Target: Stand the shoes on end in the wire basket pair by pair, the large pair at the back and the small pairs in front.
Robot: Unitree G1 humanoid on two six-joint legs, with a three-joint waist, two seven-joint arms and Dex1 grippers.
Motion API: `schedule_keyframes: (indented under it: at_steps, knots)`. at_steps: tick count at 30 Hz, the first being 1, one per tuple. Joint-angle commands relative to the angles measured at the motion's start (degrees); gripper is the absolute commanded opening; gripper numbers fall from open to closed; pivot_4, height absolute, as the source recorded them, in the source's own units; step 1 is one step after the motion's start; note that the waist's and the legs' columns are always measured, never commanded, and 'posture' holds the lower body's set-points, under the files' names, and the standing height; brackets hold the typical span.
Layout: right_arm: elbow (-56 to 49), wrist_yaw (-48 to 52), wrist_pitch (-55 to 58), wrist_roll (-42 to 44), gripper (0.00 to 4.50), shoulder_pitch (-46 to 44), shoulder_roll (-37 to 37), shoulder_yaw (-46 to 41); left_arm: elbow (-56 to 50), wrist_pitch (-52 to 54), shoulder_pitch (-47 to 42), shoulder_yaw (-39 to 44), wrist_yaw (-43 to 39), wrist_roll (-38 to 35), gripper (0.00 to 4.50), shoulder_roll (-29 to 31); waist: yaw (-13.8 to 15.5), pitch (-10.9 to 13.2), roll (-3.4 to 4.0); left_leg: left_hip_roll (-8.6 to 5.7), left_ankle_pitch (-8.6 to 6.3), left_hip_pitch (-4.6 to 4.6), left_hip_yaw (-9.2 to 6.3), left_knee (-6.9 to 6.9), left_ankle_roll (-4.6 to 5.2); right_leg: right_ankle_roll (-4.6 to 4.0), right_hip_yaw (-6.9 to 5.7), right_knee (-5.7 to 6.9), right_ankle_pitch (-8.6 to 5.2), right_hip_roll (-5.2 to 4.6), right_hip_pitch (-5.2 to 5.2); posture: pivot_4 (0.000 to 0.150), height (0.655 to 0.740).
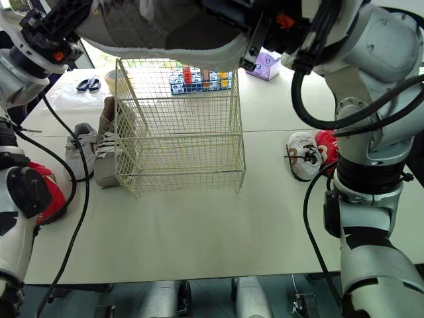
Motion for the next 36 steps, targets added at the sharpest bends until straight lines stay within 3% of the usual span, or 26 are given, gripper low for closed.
schedule_keyframes:
  at_steps: [1,4,8,9,13,17,25,36]
  knots:
    - [-0.6,-4.7,4.5,2.9,1.06,-0.6,0.1,-3.7,-6.0,0.1,1.2,4.1,2.7,-2.7,0.71,-1.5,0.0,0.0,0.0,0.01,0.0,0.02,-0.01,0.0,-0.01,0.0,0.0,0.0,0.0,0.0,0.02,0.15,0.6552]
    - [3.7,-14.4,11.3,10.9,2.06,0.5,2.7,-12.6,-12.8,-1.4,5.1,11.7,13.5,-7.7,0.71,-6.7,0.2,0.0,-0.05,0.04,0.06,0.03,-0.03,0.01,-0.1,0.0,-0.01,0.03,0.0,-0.06,0.05,0.15,0.6552]
    - [8.9,-33.0,10.5,22.3,4.22,2.9,9.8,-27.8,-26.7,-3.9,10.7,19.5,29.1,-17.7,0.71,-15.4,0.3,-0.1,-0.19,0.03,0.15,0.05,-0.09,0.1,-0.26,0.01,-0.06,0.04,0.01,-0.22,0.16,0.15,0.6552]
    - [8.8,-37.5,9.5,26.6,4.47,3.8,12.7,-30.8,-31.0,-5.1,12.3,20.2,33.2,-20.3,0.71,-18.3,0.4,-0.1,-0.21,0.02,0.15,0.06,-0.12,0.1,-0.27,0.03,-0.04,0.06,0.02,-0.27,0.16,0.15,0.6552]
    - [6.1,-43.3,10.4,38.0,4.47,9.6,21.0,-32.7,-43.3,-11.9,16.3,20.6,45.2,-28.2,0.71,-27.5,0.3,-0.1,-0.22,0.01,0.15,-0.02,-0.1,0.23,-0.27,0.04,-0.07,0.11,0.03,-0.31,0.16,0.15,0.6552]
    - [1.6,-42.0,14.4,41.6,4.47,17.0,25.5,-24.9,-49.3,-18.6,18.7,18.3,52.2,-30.0,0.71,-33.0,0.0,-0.1,-0.16,0.01,0.15,0.0,-0.06,0.41,-0.26,0.04,-0.06,0.34,0.02,-0.16,0.15,0.15,0.6552]
    - [-1.9,-34.9,14.6,36.3,4.47,18.3,28.7,-8.5,-54.0,-24.6,23.1,11.5,57.8,-33.4,0.71,-36.8,0.3,-0.1,-0.17,0.03,-0.17,-0.01,-0.21,0.62,0.31,0.02,-0.09,0.35,0.01,0.06,0.24,0.15,0.6552]
    - [3.2,-28.3,11.5,33.1,4.47,15.5,29.2,-5.6,-54.2,-25.6,27.4,5.7,57.7,-35.9,0.71,-34.5,0.3,-0.1,-0.19,-0.04,-0.22,-0.11,-0.3,0.79,0.39,0.01,-0.11,0.17,0.02,0.06,0.36,0.15,0.6552]
